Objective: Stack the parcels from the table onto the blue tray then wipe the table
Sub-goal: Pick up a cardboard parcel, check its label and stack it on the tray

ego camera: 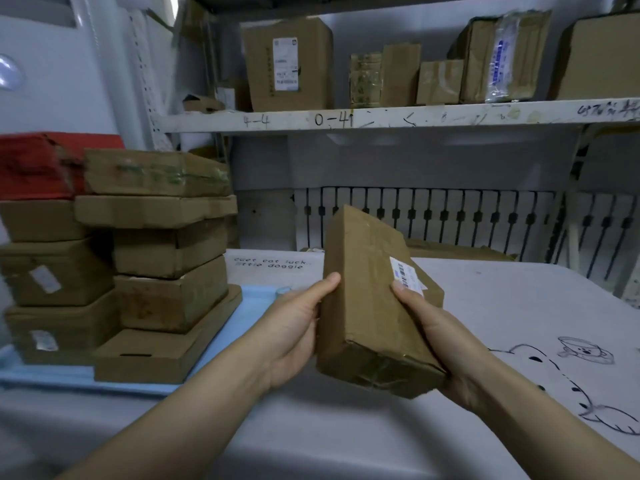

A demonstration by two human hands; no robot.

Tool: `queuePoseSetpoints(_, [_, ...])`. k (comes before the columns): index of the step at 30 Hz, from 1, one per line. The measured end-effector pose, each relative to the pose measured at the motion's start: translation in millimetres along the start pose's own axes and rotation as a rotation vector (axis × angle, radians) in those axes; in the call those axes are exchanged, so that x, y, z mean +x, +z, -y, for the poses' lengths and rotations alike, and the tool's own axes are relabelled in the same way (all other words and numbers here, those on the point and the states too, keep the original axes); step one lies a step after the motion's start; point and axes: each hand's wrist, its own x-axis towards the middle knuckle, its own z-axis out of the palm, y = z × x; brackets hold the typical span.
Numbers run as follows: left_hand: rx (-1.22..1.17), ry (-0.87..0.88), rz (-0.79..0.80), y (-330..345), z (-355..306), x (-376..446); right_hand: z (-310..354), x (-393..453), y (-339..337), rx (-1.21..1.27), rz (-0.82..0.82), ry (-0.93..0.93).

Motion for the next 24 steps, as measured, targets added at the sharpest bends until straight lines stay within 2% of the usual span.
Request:
queuePoseSetpoints(5, [0.197, 0.192, -0.013, -10.4, -21.4, -14.5, 21.8, 3.6, 23.6, 0.056, 0.006, -0.041])
queuePoseSetpoints(8, [0.320, 0.319, -0.109, -21.2, -43.4, -22.4, 40.3, 10.1, 44.5, 0.070, 0.010, -0.051])
queuePoseSetpoints(17, [0.409, 0.556, -0.306, -70.5, -151.3, -59.1, 106.5, 27.2, 137.1, 0.105, 0.278, -0.178])
queuePoseSetpoints(20, [0.559, 0.647, -0.426, -81.7, -177.1, -71.3, 130.8, 33.2, 173.1, 0.057, 0.283, -0.213])
queuePoseSetpoints(24, [0.627, 0.794, -0.549, -106.8, -197.9, -75.3, 158.8, 43.0, 217.9, 0.026, 0.262, -0.238])
